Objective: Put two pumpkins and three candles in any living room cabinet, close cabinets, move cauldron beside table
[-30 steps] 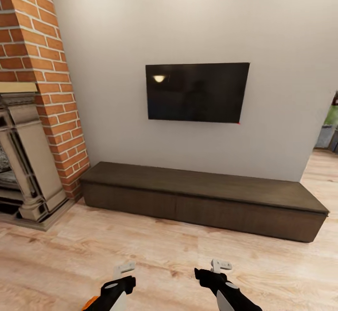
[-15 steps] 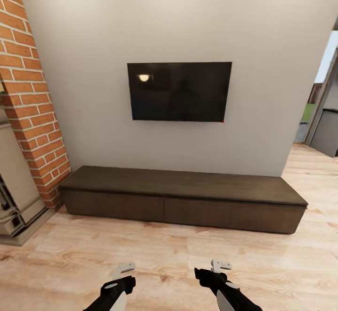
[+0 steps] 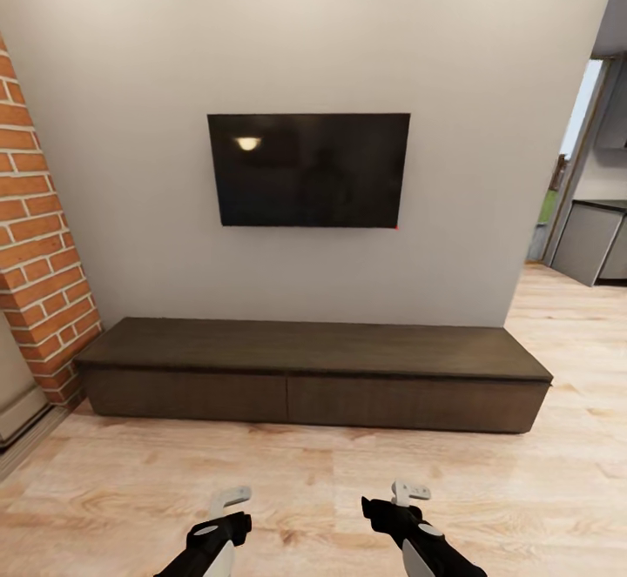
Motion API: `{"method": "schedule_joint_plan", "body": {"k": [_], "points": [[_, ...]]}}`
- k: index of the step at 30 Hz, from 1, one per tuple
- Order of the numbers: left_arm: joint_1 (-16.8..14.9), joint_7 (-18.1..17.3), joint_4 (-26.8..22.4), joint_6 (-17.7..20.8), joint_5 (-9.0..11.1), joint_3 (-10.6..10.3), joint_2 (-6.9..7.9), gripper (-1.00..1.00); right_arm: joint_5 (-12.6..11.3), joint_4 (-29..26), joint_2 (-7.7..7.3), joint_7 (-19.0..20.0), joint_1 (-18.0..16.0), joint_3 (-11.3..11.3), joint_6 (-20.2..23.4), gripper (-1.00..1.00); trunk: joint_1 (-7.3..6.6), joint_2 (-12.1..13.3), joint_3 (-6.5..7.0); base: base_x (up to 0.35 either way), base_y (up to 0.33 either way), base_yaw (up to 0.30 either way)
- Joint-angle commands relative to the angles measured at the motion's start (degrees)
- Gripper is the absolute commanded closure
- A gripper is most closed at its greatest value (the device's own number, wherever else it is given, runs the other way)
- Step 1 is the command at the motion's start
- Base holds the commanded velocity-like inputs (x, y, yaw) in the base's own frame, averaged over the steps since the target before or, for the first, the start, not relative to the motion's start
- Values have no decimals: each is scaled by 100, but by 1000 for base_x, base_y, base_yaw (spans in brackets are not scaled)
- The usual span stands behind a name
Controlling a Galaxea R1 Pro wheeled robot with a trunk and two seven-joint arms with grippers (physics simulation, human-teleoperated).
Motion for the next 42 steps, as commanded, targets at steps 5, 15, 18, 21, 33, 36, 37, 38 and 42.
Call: {"method": "schedule_joint_plan", "body": {"k": [5, 15, 18, 21, 33, 36, 37, 38, 42], "points": [[-2, 49, -12, 28, 39, -54, 5, -100, -60, 1, 0, 47, -4, 41, -35, -100, 2, -3, -6, 215, -7, -1], [-4, 49, -12, 28, 25, -55, 3, -100, -100, -11, 2, 55, -4, 33, -7, -100, 2, -3, -6, 222, 0, -168], [-4, 49, -12, 28, 22, -55, 4, -100, -97, -11, 7, 56, -4, 33, 1, -100, 2, -3, -6, 222, 0, -285], [-6, 49, -12, 28, 21, -55, 5, -100, -98, -11, 9, 54, -4, 33, -4, -100, 2, -3, -6, 222, 0, -267], [-6, 49, -12, 28, 14, -55, 6, -100, -99, -24, 11, 21, -4, 35, 23, -100, 2, -3, -6, 234, -1, -34], [-4, 49, -12, 26, 15, -55, 5, -100, -107, -21, 7, 21, -4, 33, 26, -100, 2, -3, -6, 237, -60, 0], [-3, 49, -12, 27, 14, -55, 5, -100, -107, -21, 9, 21, -4, 33, 26, -100, 2, -3, -6, 231, -111, 0], [-3, 49, -12, 27, 14, -55, 6, -100, -108, -20, 7, 21, -4, 33, 28, -100, 2, -3, -6, 225, -128, 0], [-2, 49, -12, 28, 15, -55, 6, -100, -109, -20, 6, 21, -4, 33, 29, -100, 2, -3, -6, 214, -122, 0]]}}
